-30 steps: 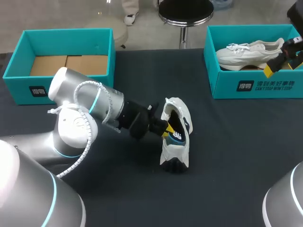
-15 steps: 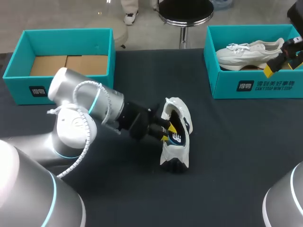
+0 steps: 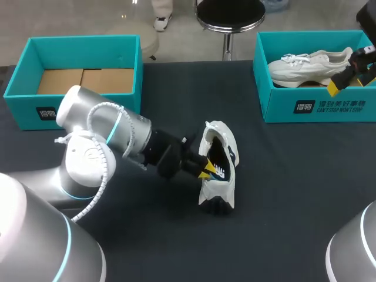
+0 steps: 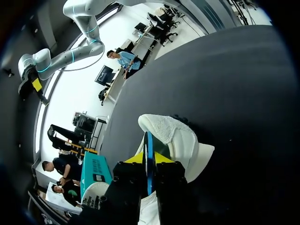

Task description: Take the shoe out of the shoebox, open the shoe tongue, remove and reinsert the insole, then place the shoe into the shoebox

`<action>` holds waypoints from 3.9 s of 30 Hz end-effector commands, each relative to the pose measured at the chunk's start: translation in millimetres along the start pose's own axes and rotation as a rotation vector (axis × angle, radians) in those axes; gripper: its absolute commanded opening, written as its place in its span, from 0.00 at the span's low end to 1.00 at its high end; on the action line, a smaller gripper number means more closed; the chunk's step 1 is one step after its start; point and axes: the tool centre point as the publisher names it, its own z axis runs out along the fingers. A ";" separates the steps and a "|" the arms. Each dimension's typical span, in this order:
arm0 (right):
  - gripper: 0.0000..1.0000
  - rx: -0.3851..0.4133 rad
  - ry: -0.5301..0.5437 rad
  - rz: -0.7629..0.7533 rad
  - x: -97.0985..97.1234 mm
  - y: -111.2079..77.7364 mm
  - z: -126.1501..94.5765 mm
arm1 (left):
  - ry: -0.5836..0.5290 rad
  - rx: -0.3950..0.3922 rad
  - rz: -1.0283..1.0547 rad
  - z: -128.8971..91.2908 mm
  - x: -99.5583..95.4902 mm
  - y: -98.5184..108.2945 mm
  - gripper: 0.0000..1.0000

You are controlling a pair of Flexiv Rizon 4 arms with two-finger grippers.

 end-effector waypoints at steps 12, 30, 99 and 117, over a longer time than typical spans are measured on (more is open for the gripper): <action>1.00 0.005 0.001 0.000 -0.8 2.2 0.6 | 0.054 -0.037 0.009 16.6 -1.2 20.1 0.00; 1.00 0.005 0.001 0.000 -0.8 2.2 0.6 | 0.135 -0.042 0.012 11.6 0.7 21.0 0.53; 1.00 0.005 0.001 0.000 -0.8 2.2 0.6 | 0.689 -0.291 0.081 -21.2 -24.9 4.0 0.00; 1.00 0.005 0.001 0.000 -0.8 2.2 0.6 | 0.881 -0.363 0.139 47.9 22.9 39.7 0.00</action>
